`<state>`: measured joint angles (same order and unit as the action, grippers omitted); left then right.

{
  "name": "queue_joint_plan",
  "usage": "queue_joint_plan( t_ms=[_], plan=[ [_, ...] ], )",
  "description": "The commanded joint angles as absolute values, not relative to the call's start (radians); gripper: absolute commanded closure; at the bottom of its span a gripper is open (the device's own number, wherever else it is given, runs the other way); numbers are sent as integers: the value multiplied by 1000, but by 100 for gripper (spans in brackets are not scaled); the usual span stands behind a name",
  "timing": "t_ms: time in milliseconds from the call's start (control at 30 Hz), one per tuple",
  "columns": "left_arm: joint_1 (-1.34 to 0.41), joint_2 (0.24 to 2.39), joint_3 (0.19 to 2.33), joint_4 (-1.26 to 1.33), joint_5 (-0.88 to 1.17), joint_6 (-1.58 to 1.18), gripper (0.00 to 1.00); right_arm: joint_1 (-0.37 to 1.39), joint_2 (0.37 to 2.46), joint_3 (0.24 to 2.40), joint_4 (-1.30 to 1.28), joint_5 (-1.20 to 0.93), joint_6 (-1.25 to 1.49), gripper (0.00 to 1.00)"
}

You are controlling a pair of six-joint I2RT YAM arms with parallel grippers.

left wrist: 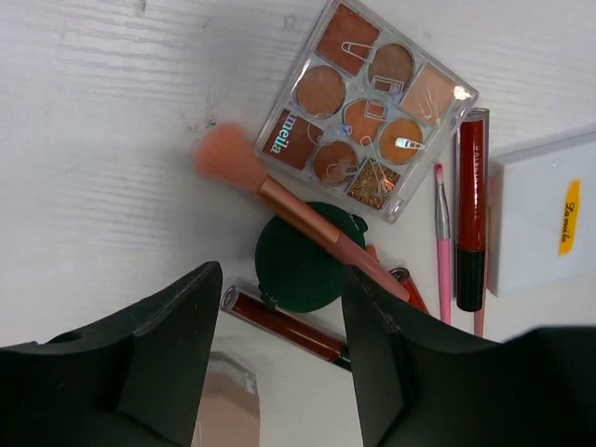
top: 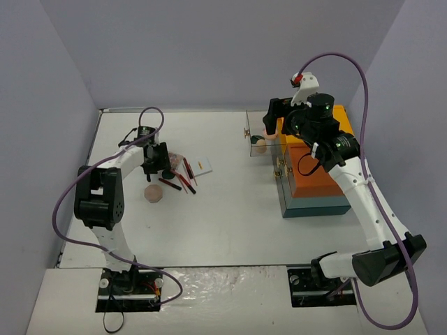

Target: Organize the makeup

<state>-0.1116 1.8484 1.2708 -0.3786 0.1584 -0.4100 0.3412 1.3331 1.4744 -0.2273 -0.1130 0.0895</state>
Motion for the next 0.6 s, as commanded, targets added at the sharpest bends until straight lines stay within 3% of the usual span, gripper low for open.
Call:
queue_joint_plan(
  t_ms=[0, 367, 467, 567],
  plan=[
    [-110, 1850, 1337, -357, 189, -404, 52, 339, 1301, 1446, -176, -122, 88, 14],
    [-109, 1848, 1262, -344, 207, -449, 64, 339, 1275, 1406, -175, -95, 83, 13],
    [-109, 1856, 1259, -345, 212, -459, 82, 339, 1272, 1396, -175, -92, 86, 13],
    [-112, 1847, 1248, -337, 219, -470, 94, 339, 1269, 1393, -175, -85, 86, 13]
  ],
)
